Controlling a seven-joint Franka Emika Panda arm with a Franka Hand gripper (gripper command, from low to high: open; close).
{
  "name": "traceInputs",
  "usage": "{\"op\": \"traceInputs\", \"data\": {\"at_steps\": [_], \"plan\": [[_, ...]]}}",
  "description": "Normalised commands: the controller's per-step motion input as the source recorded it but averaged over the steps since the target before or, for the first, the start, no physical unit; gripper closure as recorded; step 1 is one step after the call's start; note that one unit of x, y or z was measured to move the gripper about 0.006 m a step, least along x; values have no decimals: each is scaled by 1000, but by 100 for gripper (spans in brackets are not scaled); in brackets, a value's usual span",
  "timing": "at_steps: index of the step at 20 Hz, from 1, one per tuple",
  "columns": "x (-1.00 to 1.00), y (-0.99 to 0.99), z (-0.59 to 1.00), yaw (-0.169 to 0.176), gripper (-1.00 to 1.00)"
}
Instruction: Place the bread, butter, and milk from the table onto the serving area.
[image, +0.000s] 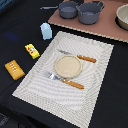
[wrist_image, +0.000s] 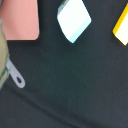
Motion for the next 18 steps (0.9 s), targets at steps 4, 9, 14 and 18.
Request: {"op": "traceInputs", "data": {"at_steps": [4,9,14,18], "plan": [[-114,-899,-433,0,-100],[-176,-983,-465,0,-100],[-150,-1000,-495,-1,-100],[-163,-954,-491,0,-100]]}}
